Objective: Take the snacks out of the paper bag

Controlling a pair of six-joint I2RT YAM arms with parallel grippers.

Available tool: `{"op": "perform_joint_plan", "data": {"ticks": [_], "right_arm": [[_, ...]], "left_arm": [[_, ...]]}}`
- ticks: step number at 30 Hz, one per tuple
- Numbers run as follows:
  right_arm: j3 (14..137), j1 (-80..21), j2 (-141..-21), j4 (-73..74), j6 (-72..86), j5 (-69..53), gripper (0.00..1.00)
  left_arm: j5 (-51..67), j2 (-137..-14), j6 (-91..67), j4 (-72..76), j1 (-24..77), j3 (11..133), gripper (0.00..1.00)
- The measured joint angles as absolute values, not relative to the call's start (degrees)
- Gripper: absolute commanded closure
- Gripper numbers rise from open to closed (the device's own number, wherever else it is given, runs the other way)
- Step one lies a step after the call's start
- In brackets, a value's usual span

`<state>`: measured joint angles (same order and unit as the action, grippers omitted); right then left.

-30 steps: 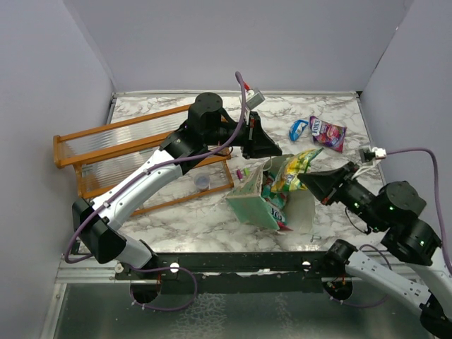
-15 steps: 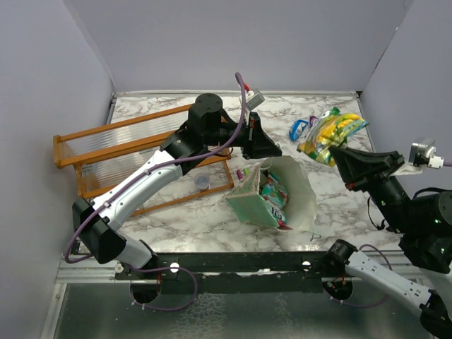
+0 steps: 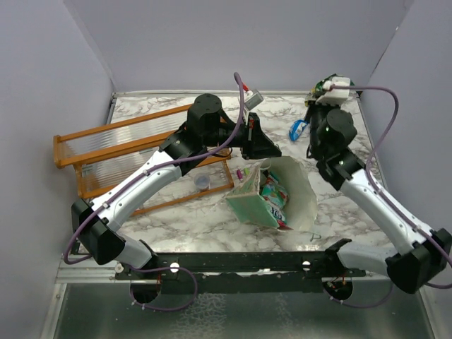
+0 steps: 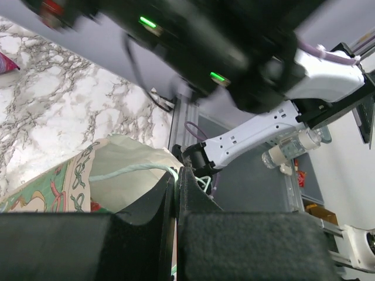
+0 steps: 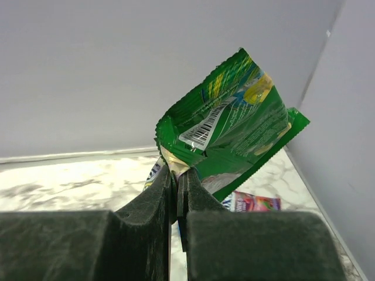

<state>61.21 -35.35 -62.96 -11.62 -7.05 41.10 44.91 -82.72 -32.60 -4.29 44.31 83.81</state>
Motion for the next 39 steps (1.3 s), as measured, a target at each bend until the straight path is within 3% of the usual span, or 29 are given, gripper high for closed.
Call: {"op": "perform_joint_plan", "data": {"ticks": [4, 12, 17, 22, 26, 36, 39], "right_arm": [[64.6, -21.4, -72.8, -10.3, -1.0, 32.2, 0.99], [64.2, -5.7, -85.8, -12.6, 13.4, 9.0, 0.99], [61.9, 6.6, -97.1, -24.6, 29.1, -15.7, 0.99], [63.0, 12.6, -111.2, -38.9, 44.7, -34.0, 0.99], [63.2, 13.0, -115.6, -45.3, 51.8, -42.3, 0.97], [63.2, 14.4, -115.9, -43.4, 47.3, -45.1, 0.84], [61.7, 16.8, -115.7, -40.7, 44.7, -45.3, 0.69]], "left_arm": [[44.9, -82.7, -33.0, -4.3, 44.3, 83.8, 1.0], [44.9, -82.7, -33.0, -4.5, 44.3, 83.8, 1.0], [44.9, -82.7, -33.1, -4.6, 44.3, 83.8, 1.0], [44.9, -82.7, -33.1, -4.6, 44.3, 83.8, 1.0], [44.9, -82.7, -33.4, -4.5, 44.3, 83.8, 1.0], [44.9, -82.7, -33.9, -4.5, 44.3, 83.8, 1.0], [44.9, -82.7, -34.0, -4.5, 44.3, 83.8, 1.0]]}}
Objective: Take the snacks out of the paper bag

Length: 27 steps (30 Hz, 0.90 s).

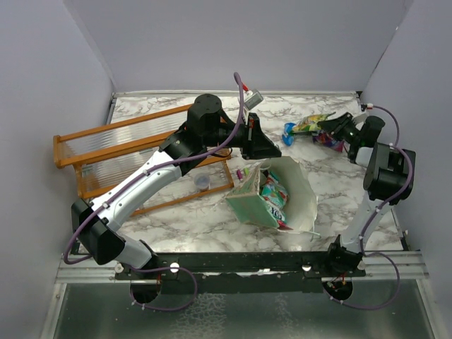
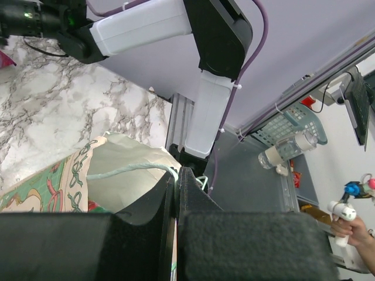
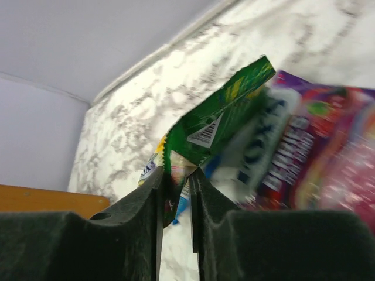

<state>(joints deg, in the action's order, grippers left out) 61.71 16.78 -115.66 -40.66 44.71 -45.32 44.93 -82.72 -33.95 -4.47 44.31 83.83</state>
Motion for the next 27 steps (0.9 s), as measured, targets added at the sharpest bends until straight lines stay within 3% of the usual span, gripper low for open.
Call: {"op": "perform_joint_plan", "data": {"ticks": [2, 6, 13, 20, 27], "right_arm": [[60.6, 18.8, -115.0, -37.3, 43.3, -45.3, 0.54], [57.8, 21.5, -108.1, -27.7, 40.1, -45.1, 0.38], [57.3, 20.6, -86.8, -15.5, 35.5, -44.9, 0.35], [47.5, 16.7, -61.7, -5.9, 31.2, -45.8, 0.32], [51.0, 9.5, -48.5, 9.1, 25.1, -47.7, 0.32]], "left_arm": [[44.9, -82.7, -34.0, -4.5, 44.3, 83.8, 1.0], [44.9, -82.7, -34.2, -4.3, 44.3, 83.8, 1.0], [44.9, -82.7, -34.0, -4.3, 44.3, 83.5, 1.0], [45.0, -82.7, -33.2, -4.6, 44.3, 82.4, 1.0], [44.9, -82.5, -32.0, -4.8, 44.3, 82.5, 1.0]]}}
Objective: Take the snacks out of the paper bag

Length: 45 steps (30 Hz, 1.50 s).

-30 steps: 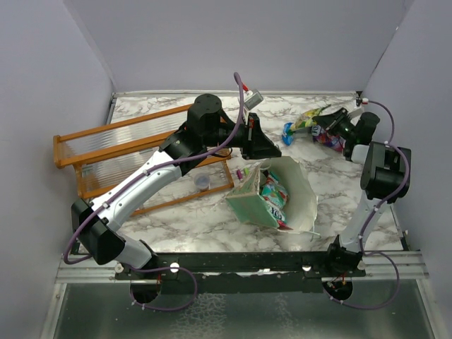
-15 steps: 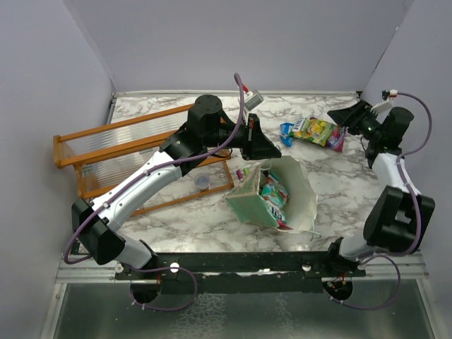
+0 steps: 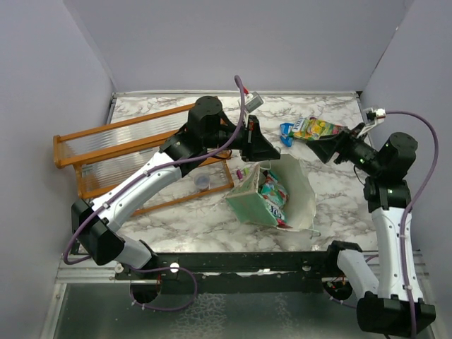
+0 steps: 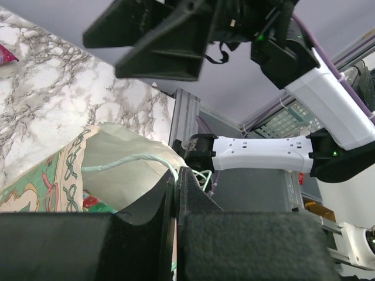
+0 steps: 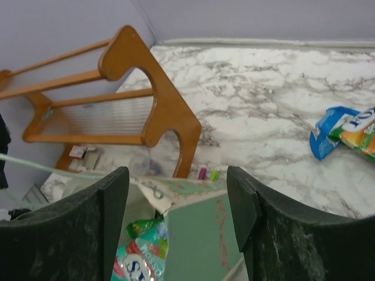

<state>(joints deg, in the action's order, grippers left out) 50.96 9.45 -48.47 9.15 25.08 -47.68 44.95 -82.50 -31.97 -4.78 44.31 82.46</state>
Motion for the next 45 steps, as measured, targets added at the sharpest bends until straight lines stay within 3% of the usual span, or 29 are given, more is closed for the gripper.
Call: {"op": "perform_joint_plan", "data": {"ticks": [6, 13, 23, 35, 38, 45], "right_arm": [[57.2, 5.0, -41.7, 25.6, 19.1, -46.3, 0.34], [59.6, -4.4, -36.4, 35.2, 13.6, -46.2, 0.38], [58.6, -18.3, -41.2, 44.6, 8.6, -38.8, 0.38], [56.1, -21.3, -45.5, 48.8, 10.6, -24.4, 0.43], [55.3, -26.6, -46.8, 48.9, 12.2, -20.2, 0.42], [55.1, -49.2, -55.5, 48.9, 21.0, -2.2, 0.36]], "left_arm": [[45.1, -82.1, -32.8, -2.1, 44.3, 81.6, 1.0], [45.6, -82.0, -33.9, 0.9, 44.3, 80.8, 1.0], [46.0, -82.0, -34.5, 2.0, 44.3, 80.8, 1.0], [46.7, -82.0, -35.7, 3.0, 44.3, 80.5, 1.0], [47.0, -82.0, -35.7, 3.0, 44.3, 80.5, 1.0], [47.0, -82.0, -35.7, 2.9, 44.3, 80.5, 1.0]]}}
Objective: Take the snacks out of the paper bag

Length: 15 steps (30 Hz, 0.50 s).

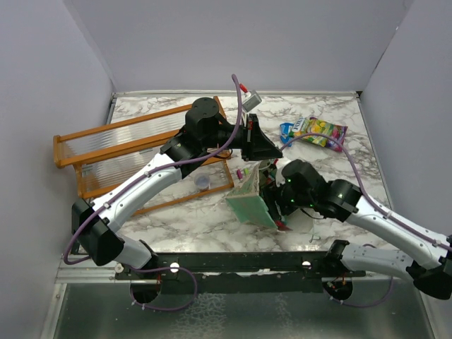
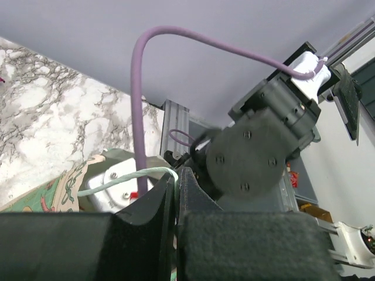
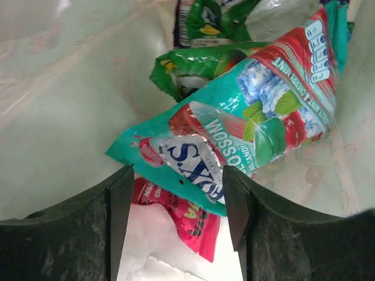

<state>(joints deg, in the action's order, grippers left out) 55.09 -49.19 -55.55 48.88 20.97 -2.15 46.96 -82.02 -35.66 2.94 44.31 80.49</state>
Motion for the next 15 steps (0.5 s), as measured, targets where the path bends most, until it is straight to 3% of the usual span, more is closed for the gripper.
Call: {"op": "perform_joint_plan", "data": {"ticks": [9, 15], "right_arm": [[51.7, -55.4, -58.3, 47.6, 29.0, 14.5, 0.26], [44.0, -55.5, -56.7, 39.1, 31.5, 18.2, 0.26]], "left_arm": [[47.0, -82.1, -35.6, 2.5, 44.3, 80.5, 1.0], [47.0, -82.1, -35.7, 2.5, 44.3, 80.3, 1.0]]}}
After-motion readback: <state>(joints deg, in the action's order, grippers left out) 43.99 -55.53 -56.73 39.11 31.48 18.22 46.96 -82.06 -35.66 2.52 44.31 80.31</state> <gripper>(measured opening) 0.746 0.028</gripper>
